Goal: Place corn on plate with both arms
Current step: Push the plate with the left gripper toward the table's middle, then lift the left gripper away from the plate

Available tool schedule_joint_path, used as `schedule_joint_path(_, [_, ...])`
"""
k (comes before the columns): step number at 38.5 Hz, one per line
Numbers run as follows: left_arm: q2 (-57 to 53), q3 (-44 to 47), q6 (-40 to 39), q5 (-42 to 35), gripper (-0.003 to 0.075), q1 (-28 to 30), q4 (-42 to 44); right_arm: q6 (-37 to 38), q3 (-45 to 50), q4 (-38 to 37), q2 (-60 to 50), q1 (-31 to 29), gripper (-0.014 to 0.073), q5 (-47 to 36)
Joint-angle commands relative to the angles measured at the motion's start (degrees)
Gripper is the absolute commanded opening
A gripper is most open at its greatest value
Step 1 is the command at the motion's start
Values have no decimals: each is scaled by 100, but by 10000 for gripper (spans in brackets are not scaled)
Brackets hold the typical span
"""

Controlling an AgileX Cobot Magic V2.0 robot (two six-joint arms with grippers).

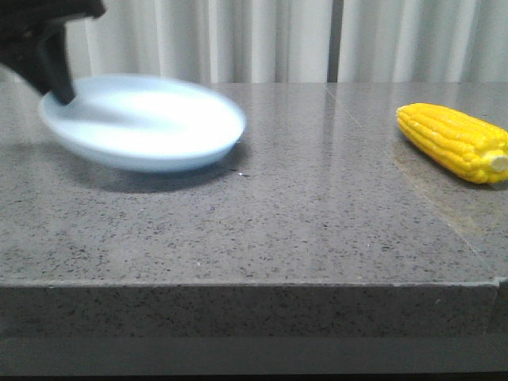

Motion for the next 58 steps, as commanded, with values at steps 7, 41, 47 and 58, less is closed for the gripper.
schedule_joint_path(7, [27,-339,123,-406,-20,-478,-963,-19,-204,-7,86,-20,652,-419])
schedule_joint_path(41, [-276,-759,196,-379,23,-740,242,-19,-204,-7,86,-20,652,-419])
schedule_joint_path(47, [-824,-615,-383,-330,-20,-731,1695,-19,-204,-7,86,-20,652,-419])
schedule_joint_path(58, [-1964,718,-1014,-562,-20,-350,2763,-19,-204,-7,86,-20,652,-419])
